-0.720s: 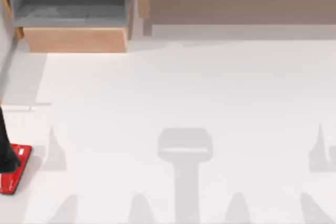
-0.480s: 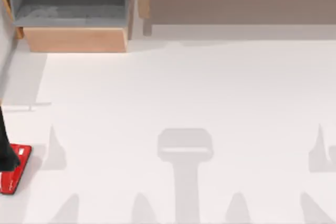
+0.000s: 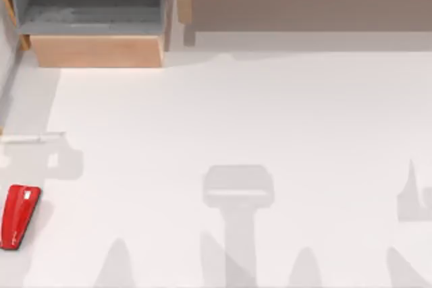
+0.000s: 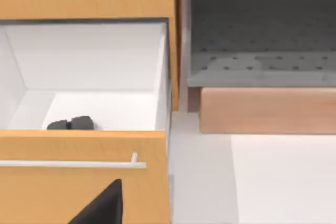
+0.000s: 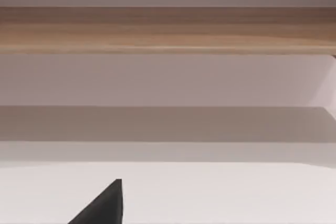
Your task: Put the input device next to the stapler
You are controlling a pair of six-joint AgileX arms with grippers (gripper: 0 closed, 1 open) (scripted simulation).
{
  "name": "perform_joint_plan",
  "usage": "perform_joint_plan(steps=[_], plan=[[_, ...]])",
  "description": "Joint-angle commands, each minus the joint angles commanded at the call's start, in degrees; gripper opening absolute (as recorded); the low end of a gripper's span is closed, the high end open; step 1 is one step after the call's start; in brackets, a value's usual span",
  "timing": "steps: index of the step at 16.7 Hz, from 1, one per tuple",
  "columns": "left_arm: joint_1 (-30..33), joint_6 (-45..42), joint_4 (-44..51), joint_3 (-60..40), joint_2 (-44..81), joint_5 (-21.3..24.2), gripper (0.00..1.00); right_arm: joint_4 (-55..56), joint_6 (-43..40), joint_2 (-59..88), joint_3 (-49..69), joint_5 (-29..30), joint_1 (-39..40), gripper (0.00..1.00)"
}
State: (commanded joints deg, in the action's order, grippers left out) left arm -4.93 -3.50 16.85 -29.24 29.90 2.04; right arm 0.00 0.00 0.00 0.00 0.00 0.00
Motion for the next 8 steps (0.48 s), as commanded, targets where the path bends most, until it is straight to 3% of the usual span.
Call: perform_joint_plan(steps=[8], plan=[[-9.1,-1.0,25.3,-46.3,49.0,-0.1,1.0,0.0,0.0,0.0,0.0,0.0,0.0,1.0]])
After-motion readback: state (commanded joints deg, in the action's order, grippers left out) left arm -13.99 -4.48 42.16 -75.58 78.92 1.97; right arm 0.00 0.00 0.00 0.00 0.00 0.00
